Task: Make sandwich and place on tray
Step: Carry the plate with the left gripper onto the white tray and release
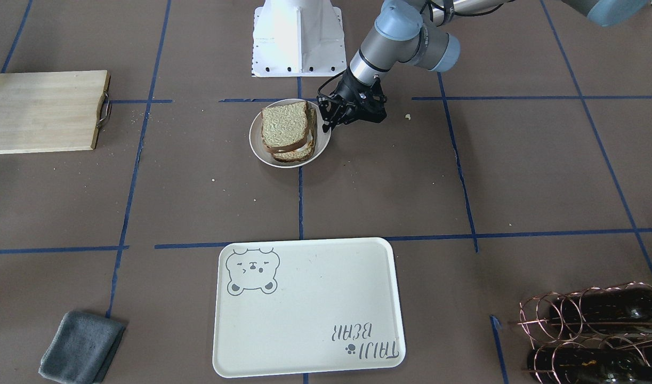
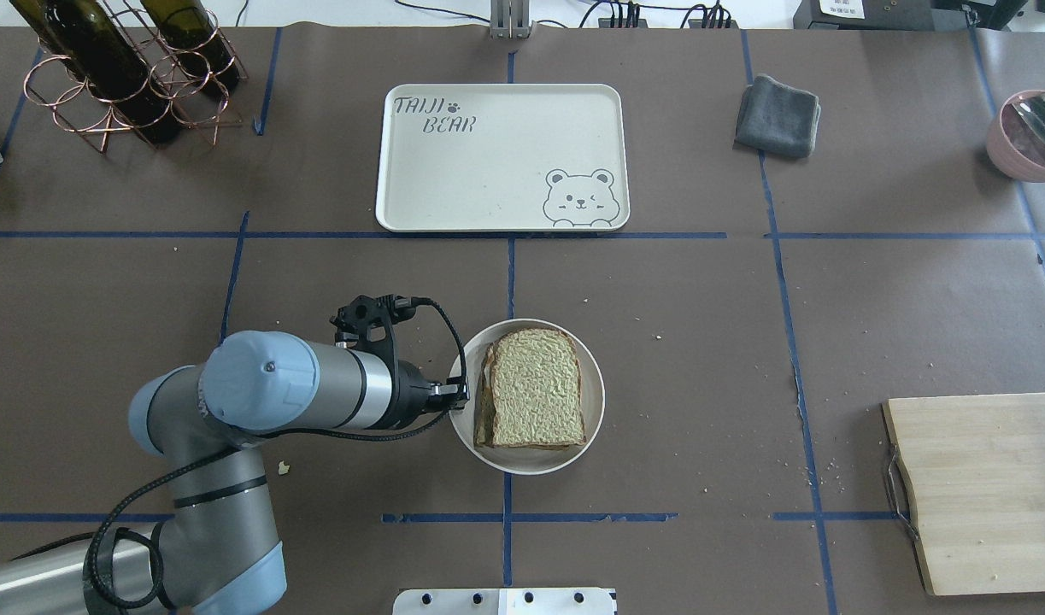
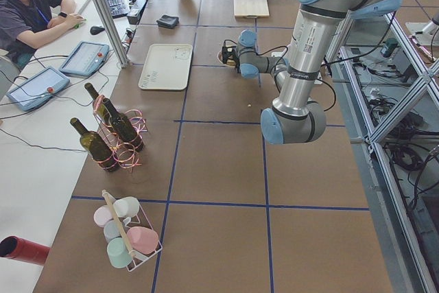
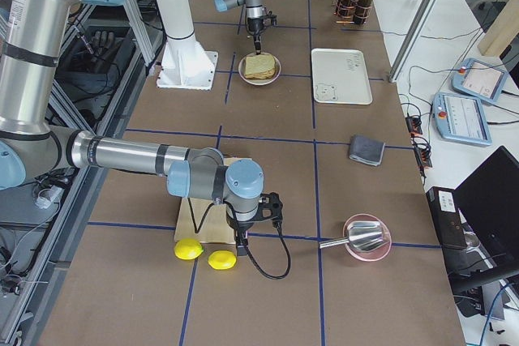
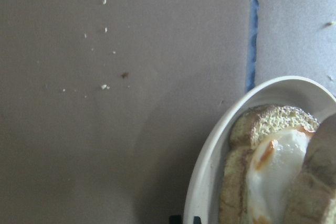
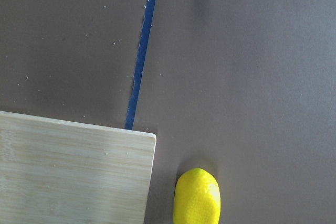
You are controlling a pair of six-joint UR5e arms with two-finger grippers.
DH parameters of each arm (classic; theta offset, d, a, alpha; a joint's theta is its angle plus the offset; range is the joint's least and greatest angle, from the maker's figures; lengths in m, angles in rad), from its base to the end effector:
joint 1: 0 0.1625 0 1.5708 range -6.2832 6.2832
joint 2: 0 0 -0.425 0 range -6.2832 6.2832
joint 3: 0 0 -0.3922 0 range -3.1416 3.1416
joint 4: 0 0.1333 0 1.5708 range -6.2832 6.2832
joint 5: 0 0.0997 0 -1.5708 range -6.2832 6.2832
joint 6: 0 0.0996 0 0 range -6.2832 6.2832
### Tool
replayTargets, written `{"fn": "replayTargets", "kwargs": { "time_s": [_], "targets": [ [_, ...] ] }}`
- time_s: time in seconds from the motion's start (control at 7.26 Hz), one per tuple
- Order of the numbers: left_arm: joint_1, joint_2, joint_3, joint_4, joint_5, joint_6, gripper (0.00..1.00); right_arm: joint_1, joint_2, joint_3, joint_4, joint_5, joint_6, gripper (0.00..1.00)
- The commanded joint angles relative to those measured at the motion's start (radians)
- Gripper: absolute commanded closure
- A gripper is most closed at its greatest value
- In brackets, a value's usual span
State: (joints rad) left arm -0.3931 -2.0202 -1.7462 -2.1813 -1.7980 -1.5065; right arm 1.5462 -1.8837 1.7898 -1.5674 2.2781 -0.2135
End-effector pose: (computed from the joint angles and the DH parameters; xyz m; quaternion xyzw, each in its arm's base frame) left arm 0.5369 -0.3427 0.2537 0.0404 0.5814 -0.0678 0.8098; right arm 0.0599 -0.3537 0.6880 -0.0096 -0.3484 -0.0957 0.9324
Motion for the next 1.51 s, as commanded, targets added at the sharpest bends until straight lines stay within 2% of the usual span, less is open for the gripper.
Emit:
{"fn": "replayTargets", "kwargs": {
  "time_s": [0.0, 0.14, 0.41, 0.55, 0.83, 1.1, 1.38],
  "targets": [
    [-0.134, -0.061, 0.022, 0.006, -0.086, 0.043, 1.0, 0.0, -0.002, -0.006, 0.001, -0.002, -0.001, 0.0],
    [-0.192, -0.121, 0.071, 0.041, -0.107, 0.069, 1.0, 0.0, -0.005, -0.007, 0.001, 0.0, -0.001, 0.0],
    [-0.304, -0.32, 0.341, 0.041, -0.174, 0.187, 1.0, 0.003, -0.003, -0.007, 0.001, 0.0, -0.001, 0.0],
    [-0.364, -0.4, 0.484, 0.028, -0.243, 0.257, 1.0, 0.008, -0.003, -0.007, 0.001, -0.002, -0.003, 0.0],
    [-0.424, -0.519, 0.752, -0.095, -0.248, 0.313, 1.0, 0.011, -0.005, -0.007, 0.001, -0.002, -0.004, 0.0],
    [-0.443, -0.546, 0.911, -0.172, -0.236, 0.368, 1.0, 0.014, -0.006, -0.007, 0.001, -0.002, -0.004, 0.0],
    [-0.438, -0.571, 0.938, -0.176, -0.219, 0.385, 1.0, 0.014, -0.009, -0.007, 0.0, 0.0, -0.004, 0.0]
  ]
}}
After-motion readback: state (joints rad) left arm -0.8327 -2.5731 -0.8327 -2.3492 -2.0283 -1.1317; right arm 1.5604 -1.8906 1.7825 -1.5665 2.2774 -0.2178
